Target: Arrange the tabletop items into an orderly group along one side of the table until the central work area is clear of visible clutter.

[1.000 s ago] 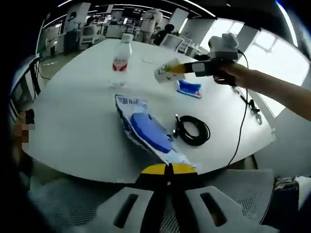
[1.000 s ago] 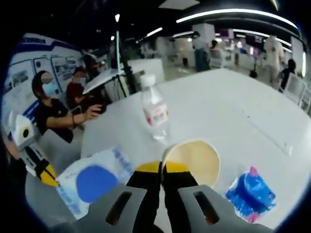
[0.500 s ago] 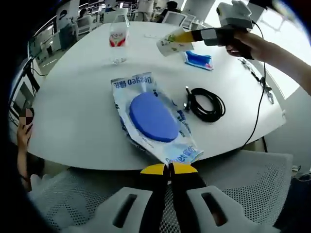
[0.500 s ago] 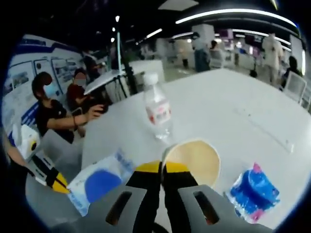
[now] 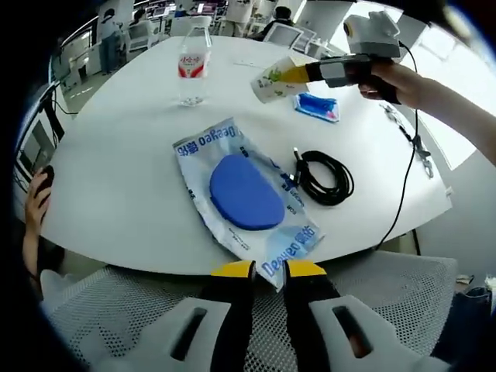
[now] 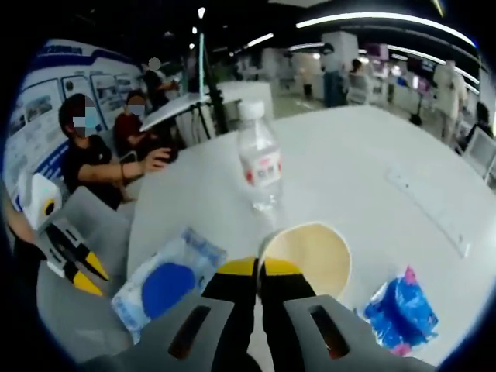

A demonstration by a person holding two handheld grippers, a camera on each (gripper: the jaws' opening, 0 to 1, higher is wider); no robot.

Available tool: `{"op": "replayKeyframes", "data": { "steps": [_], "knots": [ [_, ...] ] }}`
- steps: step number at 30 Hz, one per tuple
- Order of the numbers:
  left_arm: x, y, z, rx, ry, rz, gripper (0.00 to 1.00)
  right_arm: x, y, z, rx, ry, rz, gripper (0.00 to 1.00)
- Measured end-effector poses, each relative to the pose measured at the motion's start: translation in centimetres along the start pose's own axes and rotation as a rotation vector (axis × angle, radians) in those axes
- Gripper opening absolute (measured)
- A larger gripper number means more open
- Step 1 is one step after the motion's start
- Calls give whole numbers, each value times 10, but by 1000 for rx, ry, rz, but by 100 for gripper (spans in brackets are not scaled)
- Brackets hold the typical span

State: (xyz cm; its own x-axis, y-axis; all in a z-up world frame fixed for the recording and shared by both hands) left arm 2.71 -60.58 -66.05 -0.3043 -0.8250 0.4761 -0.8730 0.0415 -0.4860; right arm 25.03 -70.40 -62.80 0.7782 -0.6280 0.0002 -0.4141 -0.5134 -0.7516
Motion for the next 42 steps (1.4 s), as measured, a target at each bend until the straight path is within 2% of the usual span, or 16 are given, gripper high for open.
{"op": "replayKeyframes", "data": {
  "steps": [7,13,16,19,21,23,26,29,35,42],
  "knots": [
    [0,-12,-12,93,16,-27,18,-1,-3,5,-25,-23,-35,0],
    [3,-19,-20,158,45,-35,17,-2,3,7,-77,-35,-145,0],
    [4,-20,-21,179,65,-29,16,1,6,9,-109,-34,-233,0],
    [5,-15,-20,160,64,7,16,1,5,12,-119,-51,-233,0],
    [9,-15,-21,166,81,22,17,5,4,14,-132,-56,-248,0],
    [13,-16,-22,178,97,27,17,10,5,17,-154,-55,-312,0],
    [17,-17,-20,190,133,41,16,13,3,24,-172,-74,-316,0],
    [17,-16,-19,181,141,41,14,16,2,28,-192,-87,-338,0],
    [17,-20,-23,216,154,31,14,20,-1,35,-217,-112,-383,0],
    [19,-19,-22,213,170,25,11,20,-9,48,-250,-143,-426,0]
  ]
}}
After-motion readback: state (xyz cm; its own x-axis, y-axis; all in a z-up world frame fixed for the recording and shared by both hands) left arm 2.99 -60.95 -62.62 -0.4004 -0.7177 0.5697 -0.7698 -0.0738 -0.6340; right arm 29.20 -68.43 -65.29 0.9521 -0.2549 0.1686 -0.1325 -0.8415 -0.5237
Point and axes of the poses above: the point that each gripper's makers call its tool centre point, and the gripper's own axes: z roughly forward along the fingers, x roughly to its right, y roughly out of its underside, the point moved 3 cm from there along -z, roughly backward along the fingers, and after that the axes turned 13 degrees about y, right-handed, at the moved point
